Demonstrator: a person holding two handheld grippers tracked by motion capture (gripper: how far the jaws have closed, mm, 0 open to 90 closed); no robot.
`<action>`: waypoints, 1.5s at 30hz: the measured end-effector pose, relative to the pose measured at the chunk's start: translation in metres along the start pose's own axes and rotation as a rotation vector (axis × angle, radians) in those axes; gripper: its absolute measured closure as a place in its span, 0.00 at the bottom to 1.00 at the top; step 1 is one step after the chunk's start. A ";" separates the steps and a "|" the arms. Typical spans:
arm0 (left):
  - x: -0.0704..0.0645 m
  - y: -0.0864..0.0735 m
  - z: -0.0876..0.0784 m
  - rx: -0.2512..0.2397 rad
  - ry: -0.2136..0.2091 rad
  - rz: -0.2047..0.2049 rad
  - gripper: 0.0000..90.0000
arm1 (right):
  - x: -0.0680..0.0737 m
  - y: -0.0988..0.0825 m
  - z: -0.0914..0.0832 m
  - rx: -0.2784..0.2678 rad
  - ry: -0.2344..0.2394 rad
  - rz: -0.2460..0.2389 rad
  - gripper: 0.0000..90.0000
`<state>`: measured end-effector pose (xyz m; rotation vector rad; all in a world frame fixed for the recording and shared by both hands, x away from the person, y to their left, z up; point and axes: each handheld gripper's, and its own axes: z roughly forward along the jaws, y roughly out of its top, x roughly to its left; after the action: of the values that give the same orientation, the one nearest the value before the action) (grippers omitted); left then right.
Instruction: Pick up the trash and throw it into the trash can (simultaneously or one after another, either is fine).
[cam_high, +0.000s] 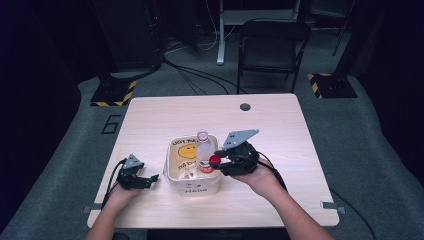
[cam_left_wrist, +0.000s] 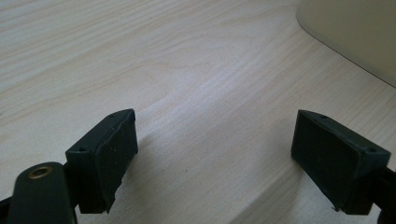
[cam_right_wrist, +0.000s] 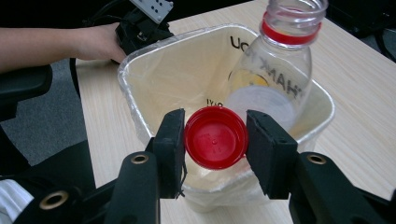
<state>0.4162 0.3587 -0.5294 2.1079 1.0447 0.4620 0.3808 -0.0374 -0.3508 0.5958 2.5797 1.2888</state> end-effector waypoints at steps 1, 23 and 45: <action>0.000 0.000 0.000 0.000 0.000 0.000 0.16 | 0.000 0.000 0.000 0.000 0.000 0.000 0.64; 0.000 0.000 0.000 0.001 0.000 0.001 0.16 | 0.002 -0.002 0.037 0.061 -0.020 -0.012 0.64; 0.000 0.000 0.000 0.000 0.001 -0.001 0.16 | 0.006 -0.015 0.022 0.030 -0.051 0.020 0.55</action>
<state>0.4158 0.3586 -0.5295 2.1068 1.0466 0.4626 0.3792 -0.0274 -0.3759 0.6525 2.5622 1.2269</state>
